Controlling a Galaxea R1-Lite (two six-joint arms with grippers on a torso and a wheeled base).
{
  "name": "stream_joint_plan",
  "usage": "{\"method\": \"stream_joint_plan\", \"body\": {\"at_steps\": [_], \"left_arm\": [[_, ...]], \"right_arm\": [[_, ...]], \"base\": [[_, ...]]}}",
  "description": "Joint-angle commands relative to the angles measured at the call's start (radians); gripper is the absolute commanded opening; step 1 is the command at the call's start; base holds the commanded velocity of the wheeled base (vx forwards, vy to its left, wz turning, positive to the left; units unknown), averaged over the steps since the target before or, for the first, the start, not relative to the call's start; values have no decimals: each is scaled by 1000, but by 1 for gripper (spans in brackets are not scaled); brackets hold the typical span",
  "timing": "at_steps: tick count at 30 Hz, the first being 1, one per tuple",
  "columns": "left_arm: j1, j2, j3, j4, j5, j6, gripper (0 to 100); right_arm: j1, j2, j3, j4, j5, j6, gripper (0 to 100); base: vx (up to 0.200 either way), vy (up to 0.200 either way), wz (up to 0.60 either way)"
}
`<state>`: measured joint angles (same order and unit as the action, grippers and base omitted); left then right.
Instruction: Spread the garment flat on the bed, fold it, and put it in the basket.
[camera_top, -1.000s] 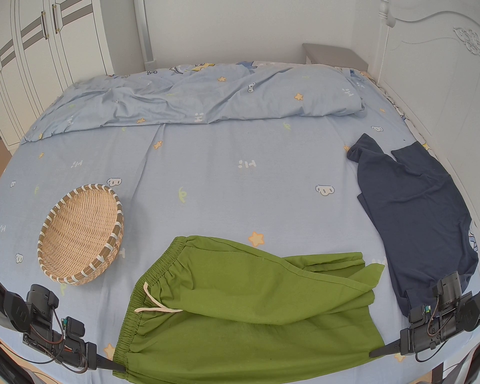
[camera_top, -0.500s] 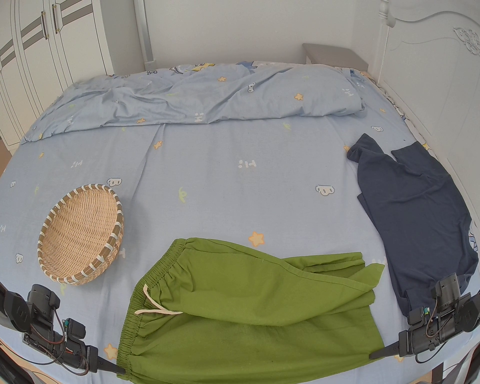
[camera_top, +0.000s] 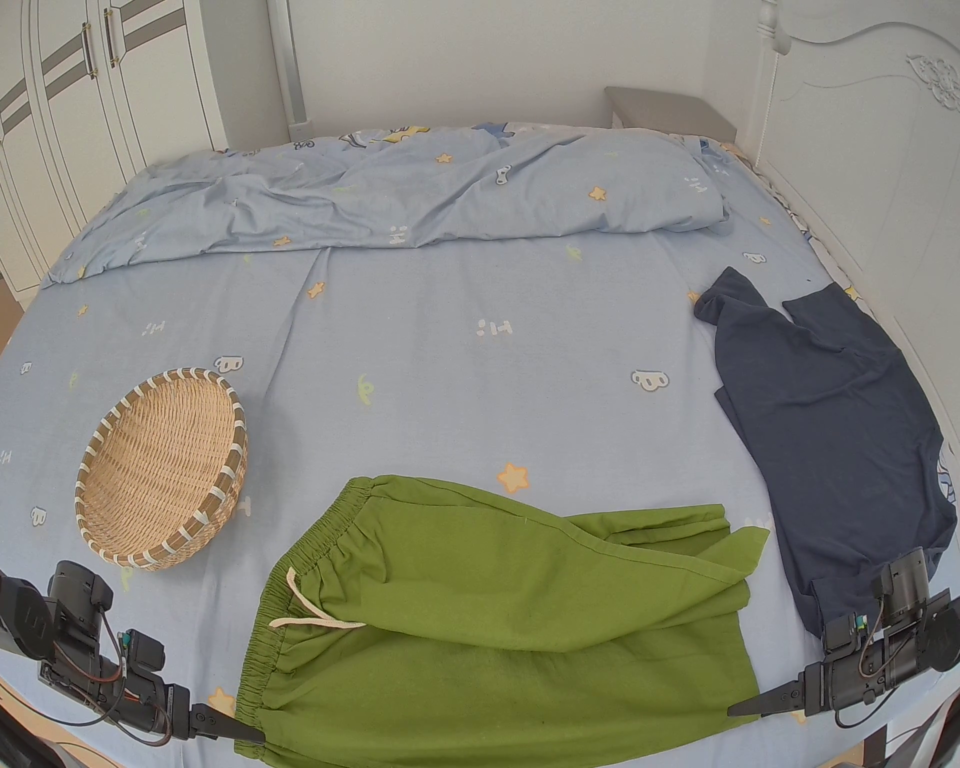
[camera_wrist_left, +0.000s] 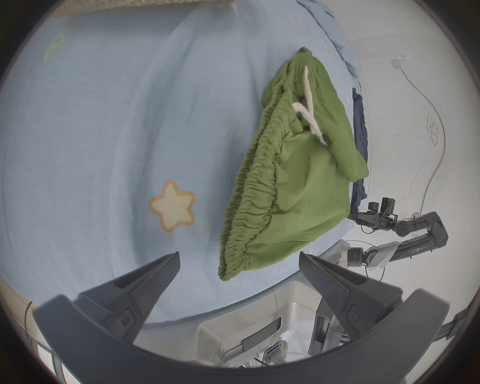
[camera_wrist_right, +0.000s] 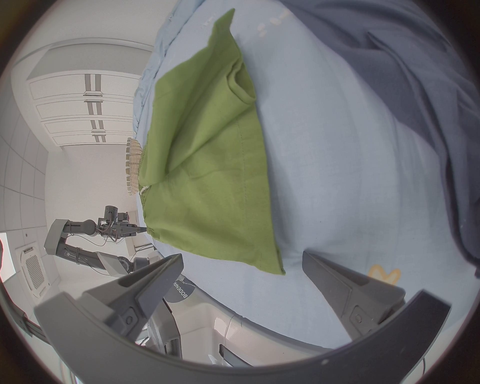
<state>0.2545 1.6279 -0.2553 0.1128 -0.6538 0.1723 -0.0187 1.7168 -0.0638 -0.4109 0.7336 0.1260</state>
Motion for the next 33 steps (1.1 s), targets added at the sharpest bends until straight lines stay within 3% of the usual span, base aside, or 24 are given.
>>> {"method": "stream_joint_plan", "body": {"at_steps": [1,7,12,17,26,33], "left_arm": [[11,-174,-130,188,-9,-33,100],[-7,-252,-410,547,-12,-53,100],[-69,-246,-544,588,-27,-71,100],[-231,-164,-733,485,-32,-295,100],[-366,49,-897,131,-30,-560,100],[-368,257,-1075,54,-20,-583,100]], "right_arm": [[-4,-166,33,-17,-8,6,100],[-29,-362,21,27,-37,12,100],[-33,-453,-25,38,-74,14,100],[-35,-497,-200,49,-76,26,100],[10,-430,-584,224,-76,29,100],[3,-407,-603,222,-76,26,100]], "base": [[0,0,0],[0,0,0],[0,0,0],[0,0,0],[0,0,0],[0,0,0]]}}
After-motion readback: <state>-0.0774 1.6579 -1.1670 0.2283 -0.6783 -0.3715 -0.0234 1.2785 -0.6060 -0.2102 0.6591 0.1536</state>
